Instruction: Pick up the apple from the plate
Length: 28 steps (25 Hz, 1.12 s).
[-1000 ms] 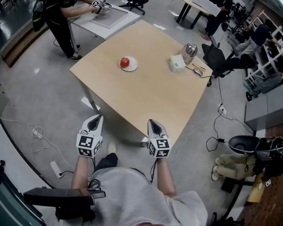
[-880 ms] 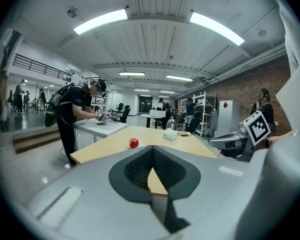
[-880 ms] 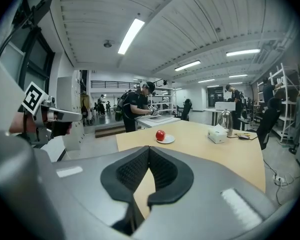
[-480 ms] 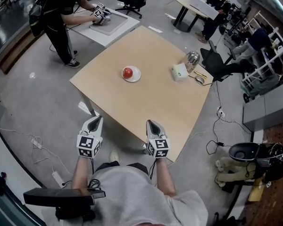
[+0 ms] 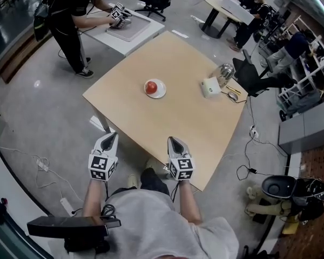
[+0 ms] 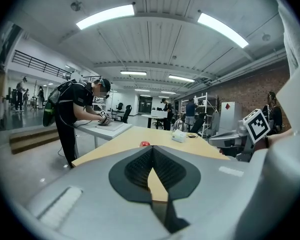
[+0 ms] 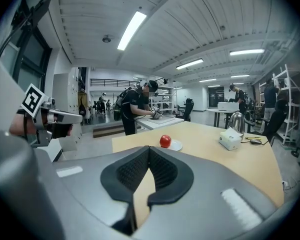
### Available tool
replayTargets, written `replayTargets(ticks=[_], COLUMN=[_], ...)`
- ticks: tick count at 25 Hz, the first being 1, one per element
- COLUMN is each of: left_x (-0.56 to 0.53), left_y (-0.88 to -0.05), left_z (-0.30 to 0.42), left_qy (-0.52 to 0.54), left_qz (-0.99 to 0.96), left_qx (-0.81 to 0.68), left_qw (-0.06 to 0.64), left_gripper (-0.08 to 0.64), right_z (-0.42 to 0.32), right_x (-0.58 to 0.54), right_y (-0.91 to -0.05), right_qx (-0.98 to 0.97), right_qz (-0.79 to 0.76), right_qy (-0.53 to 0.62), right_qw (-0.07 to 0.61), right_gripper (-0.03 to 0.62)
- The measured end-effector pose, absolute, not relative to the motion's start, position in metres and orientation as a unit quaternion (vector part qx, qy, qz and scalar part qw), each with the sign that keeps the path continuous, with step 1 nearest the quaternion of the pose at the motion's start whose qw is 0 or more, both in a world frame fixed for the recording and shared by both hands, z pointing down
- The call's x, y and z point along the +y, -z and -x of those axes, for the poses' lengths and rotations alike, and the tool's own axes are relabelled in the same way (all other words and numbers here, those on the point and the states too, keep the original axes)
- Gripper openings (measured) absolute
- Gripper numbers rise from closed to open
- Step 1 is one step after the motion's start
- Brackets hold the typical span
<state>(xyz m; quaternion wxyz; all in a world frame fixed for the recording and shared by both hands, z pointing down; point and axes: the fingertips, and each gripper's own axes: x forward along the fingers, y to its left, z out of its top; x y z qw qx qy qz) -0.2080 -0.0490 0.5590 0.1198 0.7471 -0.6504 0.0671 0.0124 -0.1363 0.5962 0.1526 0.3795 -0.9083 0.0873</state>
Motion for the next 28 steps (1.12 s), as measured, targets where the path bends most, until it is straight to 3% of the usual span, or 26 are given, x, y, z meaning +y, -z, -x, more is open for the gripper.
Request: replayTargets(ticks=[28], left_x=[-0.115], left_y=[-0.592], left_z=[0.282], left_qy=[-0.093], left_qz=[-0.688], left_qx=[-0.701], left_qw=[0.162], left_gripper=[0.020], right_z=[0.101], right_x=[-0.302], right_y=[-0.629], right_qx=[-0.919], right_qz=[-0.337], right_qy=[-0.090], right_qw=[0.184], right_gripper=[0.023])
